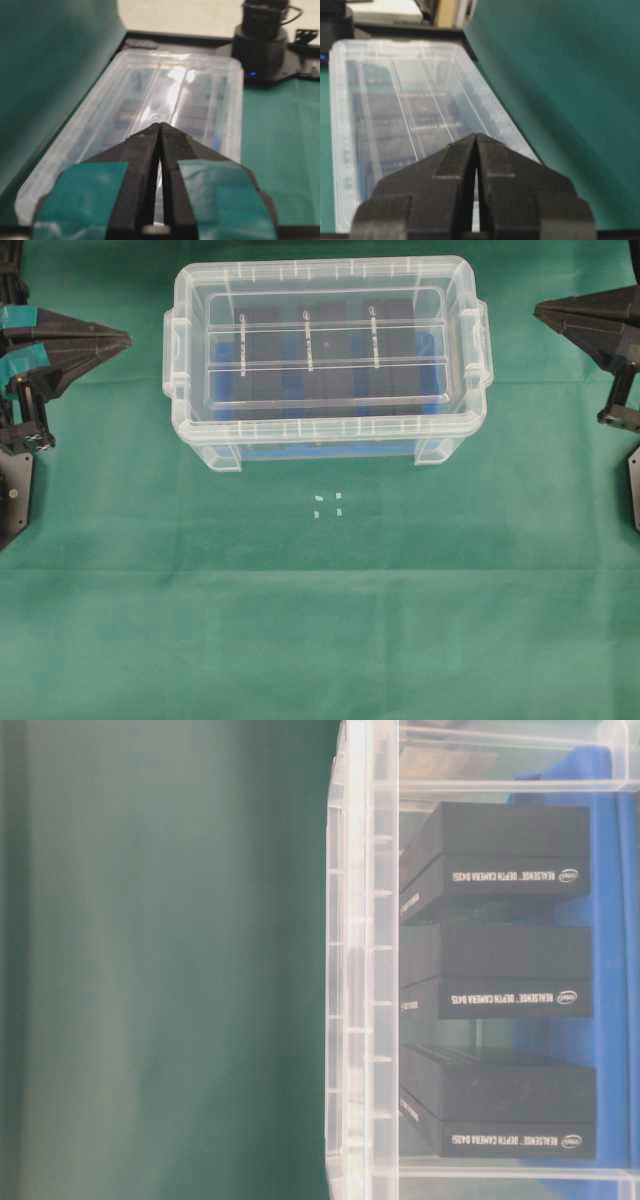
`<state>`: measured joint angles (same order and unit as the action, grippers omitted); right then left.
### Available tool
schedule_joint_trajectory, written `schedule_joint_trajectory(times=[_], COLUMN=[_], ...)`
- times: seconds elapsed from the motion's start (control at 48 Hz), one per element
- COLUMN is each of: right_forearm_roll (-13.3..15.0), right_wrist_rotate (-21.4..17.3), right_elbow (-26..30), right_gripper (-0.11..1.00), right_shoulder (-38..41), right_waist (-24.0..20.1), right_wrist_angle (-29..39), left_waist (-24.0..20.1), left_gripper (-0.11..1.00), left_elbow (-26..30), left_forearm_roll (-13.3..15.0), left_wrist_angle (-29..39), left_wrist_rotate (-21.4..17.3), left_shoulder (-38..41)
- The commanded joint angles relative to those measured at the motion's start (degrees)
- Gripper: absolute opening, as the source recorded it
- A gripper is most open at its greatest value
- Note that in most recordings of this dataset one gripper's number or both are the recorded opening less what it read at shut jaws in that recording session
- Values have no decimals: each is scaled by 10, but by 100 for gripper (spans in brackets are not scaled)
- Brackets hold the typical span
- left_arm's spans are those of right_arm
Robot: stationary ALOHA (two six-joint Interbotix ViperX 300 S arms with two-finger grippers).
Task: Clamp the lid of the box with both arms, then lift and open it.
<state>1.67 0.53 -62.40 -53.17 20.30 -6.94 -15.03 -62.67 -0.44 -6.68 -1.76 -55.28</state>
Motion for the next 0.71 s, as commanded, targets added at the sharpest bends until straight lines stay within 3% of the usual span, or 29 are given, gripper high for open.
schedule_joint_trajectory(times=[0.0, 0.271, 0.687], right_forearm_roll=[-1, -9, -6], right_wrist_rotate=[-3, -31, -52], right_elbow=[19, 58, 100], right_gripper=[0, 0, 0], right_shoulder=[7, 20, 95], right_waist=[3, 4, 7], right_wrist_angle=[12, 160, 382], left_waist=[-3, -4, -40], left_gripper=[1, 1, 1], left_elbow=[16, 35, 87], left_forearm_roll=[-1, -1, -1], left_wrist_angle=[4, 110, 393], left_wrist_rotate=[2, 11, 27], left_shoulder=[3, 4, 25])
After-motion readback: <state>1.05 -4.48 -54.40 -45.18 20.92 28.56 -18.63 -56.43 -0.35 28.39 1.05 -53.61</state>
